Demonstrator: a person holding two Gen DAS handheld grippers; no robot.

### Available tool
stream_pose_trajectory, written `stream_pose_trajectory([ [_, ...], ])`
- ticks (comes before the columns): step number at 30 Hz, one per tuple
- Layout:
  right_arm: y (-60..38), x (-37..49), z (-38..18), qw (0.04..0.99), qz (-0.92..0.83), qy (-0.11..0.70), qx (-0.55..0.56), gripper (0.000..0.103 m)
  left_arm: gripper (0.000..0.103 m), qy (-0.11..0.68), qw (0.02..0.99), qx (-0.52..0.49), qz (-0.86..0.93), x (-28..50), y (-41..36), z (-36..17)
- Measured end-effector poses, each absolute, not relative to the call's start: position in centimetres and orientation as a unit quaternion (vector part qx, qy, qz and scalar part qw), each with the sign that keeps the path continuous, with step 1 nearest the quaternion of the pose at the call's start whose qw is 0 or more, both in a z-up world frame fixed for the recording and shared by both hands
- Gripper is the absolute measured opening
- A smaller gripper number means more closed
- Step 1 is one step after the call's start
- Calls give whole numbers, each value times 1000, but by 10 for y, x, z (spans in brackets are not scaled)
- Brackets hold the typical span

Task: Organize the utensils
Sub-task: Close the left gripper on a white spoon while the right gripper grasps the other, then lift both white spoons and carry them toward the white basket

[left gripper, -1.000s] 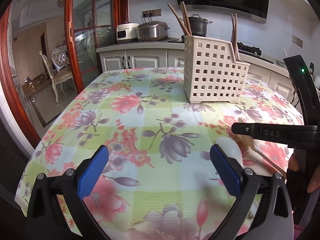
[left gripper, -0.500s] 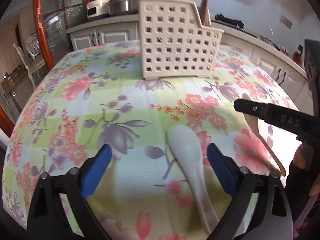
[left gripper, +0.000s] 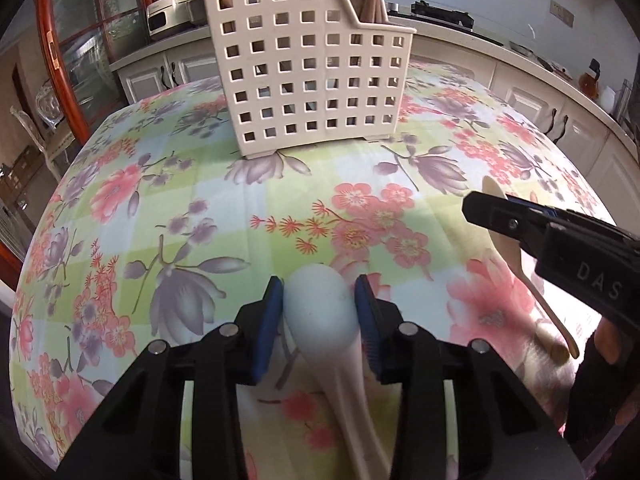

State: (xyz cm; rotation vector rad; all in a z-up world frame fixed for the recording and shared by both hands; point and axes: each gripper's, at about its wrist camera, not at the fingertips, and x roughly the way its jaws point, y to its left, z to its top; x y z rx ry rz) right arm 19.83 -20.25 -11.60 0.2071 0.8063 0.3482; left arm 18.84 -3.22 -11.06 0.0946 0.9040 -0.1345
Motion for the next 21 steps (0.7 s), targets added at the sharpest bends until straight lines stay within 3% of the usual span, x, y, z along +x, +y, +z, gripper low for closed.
stream_pose_trajectory([
  [9,-198,195,-110,903,178,380,95,24,35,414,907,12,-79,180,-18,-100],
  [13,-199,192,-99,909,184,362,97,12,34,378,923,17,-73,171,-15,-82],
  [21,-201,191,-94,911,184,355,95,12,34,348,934,27,-72,160,-14,-69],
])
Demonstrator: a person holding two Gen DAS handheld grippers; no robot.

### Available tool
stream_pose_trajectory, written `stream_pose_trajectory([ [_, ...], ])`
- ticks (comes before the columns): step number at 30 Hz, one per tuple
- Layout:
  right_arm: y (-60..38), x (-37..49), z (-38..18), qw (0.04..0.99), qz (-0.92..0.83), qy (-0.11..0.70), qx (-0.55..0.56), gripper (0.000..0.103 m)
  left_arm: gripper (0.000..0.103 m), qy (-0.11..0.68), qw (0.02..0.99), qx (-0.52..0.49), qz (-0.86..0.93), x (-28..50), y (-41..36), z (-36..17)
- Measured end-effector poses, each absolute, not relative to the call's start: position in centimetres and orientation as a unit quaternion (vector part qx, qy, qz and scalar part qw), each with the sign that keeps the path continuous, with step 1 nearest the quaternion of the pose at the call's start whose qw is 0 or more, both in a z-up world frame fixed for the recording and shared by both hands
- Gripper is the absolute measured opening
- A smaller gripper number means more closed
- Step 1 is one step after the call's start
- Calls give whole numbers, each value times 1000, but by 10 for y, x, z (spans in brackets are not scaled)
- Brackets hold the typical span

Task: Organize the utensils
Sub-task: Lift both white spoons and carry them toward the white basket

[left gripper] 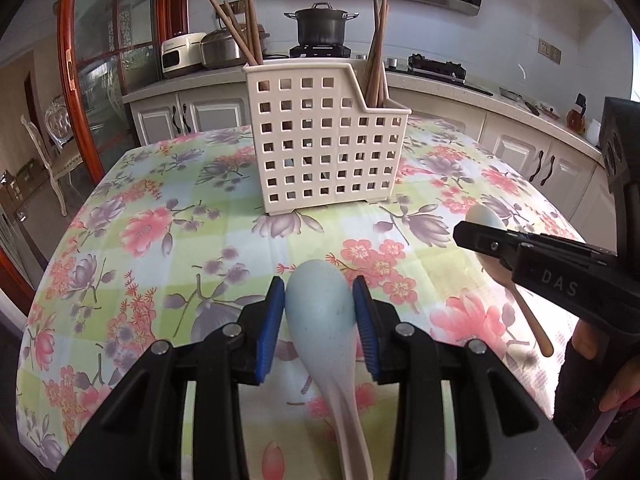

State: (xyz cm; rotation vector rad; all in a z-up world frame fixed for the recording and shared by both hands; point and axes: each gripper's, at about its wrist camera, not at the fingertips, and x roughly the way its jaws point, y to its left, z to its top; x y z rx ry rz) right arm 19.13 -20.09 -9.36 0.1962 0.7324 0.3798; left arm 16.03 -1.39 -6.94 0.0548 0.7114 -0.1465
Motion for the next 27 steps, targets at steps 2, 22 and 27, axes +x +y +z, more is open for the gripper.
stream_pose_trajectory([
  [2,-202,191,-91,912,188,351,100,12,34,335,939,24,-72,157,-12,-64],
  [22,-212,187,-48,916,246,281,148,12,12,277,957,27,-82,148,-6,-32],
  [27,-209,187,-49,917,245,280,143,12,12,279,957,18,-81,149,-2,-33],
])
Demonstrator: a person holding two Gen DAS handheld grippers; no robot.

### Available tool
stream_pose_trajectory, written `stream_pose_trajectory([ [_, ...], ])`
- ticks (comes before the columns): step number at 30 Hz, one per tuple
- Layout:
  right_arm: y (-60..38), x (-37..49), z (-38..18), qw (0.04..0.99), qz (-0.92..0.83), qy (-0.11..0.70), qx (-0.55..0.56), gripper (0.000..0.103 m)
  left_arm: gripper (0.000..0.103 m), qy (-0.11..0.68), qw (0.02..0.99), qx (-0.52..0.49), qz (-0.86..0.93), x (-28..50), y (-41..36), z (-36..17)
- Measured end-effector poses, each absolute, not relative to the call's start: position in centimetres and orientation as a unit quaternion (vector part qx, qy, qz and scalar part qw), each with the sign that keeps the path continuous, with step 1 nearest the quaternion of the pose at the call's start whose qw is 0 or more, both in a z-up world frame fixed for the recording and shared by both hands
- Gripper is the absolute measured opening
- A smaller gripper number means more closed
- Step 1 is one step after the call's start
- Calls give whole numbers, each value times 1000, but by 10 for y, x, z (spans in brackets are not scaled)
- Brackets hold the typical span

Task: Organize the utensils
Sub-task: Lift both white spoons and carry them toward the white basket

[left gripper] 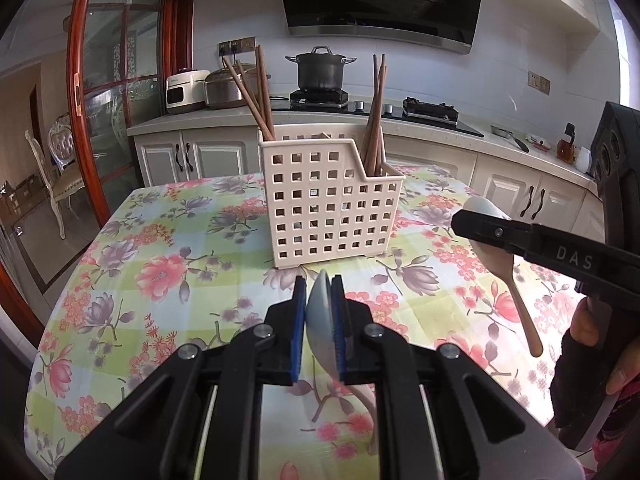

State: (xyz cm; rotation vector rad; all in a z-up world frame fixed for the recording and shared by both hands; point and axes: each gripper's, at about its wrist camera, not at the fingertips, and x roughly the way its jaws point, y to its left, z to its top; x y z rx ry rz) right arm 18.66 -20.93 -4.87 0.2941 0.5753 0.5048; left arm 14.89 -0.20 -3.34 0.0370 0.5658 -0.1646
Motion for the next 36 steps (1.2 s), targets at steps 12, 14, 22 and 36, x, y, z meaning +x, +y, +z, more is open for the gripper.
stream_pose_trajectory([
  [12,-202,191,-28,921,264,246,148,12,12,229,970,36,-79,149,-13,0],
  [14,-202,196,-27,920,265,246,151,12,12,224,971,38,-77,151,-14,5],
  [22,-198,213,-13,925,261,231,150,12,12,207,976,29,-64,165,-5,27],
  [36,-194,238,16,933,248,203,161,12,12,159,986,32,-49,194,-3,81],
])
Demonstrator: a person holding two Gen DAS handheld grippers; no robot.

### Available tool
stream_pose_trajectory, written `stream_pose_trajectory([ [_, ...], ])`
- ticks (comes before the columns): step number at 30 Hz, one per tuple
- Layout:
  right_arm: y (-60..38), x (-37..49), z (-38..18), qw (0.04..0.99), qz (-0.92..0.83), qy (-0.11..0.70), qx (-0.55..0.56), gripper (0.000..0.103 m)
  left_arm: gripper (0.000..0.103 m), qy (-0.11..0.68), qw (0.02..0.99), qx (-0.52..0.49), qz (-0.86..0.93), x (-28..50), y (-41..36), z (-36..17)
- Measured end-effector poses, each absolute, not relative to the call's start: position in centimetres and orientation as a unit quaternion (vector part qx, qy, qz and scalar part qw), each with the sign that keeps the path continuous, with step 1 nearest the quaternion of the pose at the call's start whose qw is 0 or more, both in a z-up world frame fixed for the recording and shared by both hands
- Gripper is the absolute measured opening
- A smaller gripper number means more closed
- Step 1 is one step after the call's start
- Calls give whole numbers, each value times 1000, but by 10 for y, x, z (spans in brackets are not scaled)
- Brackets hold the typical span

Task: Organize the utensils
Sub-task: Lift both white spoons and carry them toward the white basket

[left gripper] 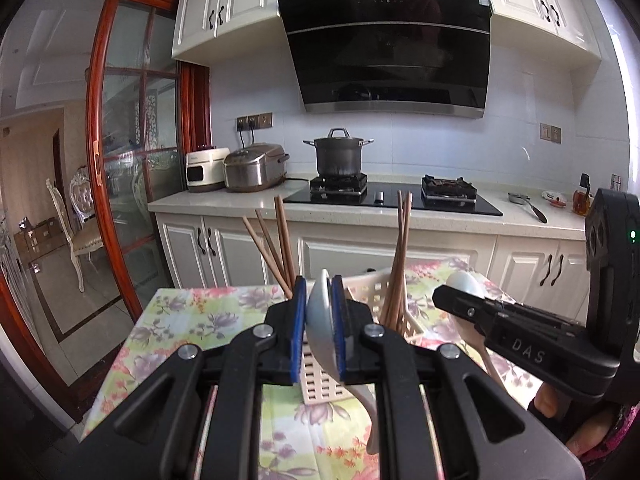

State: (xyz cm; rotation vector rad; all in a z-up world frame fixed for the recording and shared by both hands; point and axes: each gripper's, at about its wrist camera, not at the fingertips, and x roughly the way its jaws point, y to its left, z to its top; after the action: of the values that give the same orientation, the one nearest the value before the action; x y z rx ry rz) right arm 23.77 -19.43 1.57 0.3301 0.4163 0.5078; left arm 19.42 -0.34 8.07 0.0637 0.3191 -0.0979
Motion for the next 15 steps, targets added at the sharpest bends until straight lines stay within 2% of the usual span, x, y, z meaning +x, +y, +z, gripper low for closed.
stream_pose_trajectory([
  [15,-178,277,52,943,239,177,148,12,12,130,990,32,-41,236,-3,117],
])
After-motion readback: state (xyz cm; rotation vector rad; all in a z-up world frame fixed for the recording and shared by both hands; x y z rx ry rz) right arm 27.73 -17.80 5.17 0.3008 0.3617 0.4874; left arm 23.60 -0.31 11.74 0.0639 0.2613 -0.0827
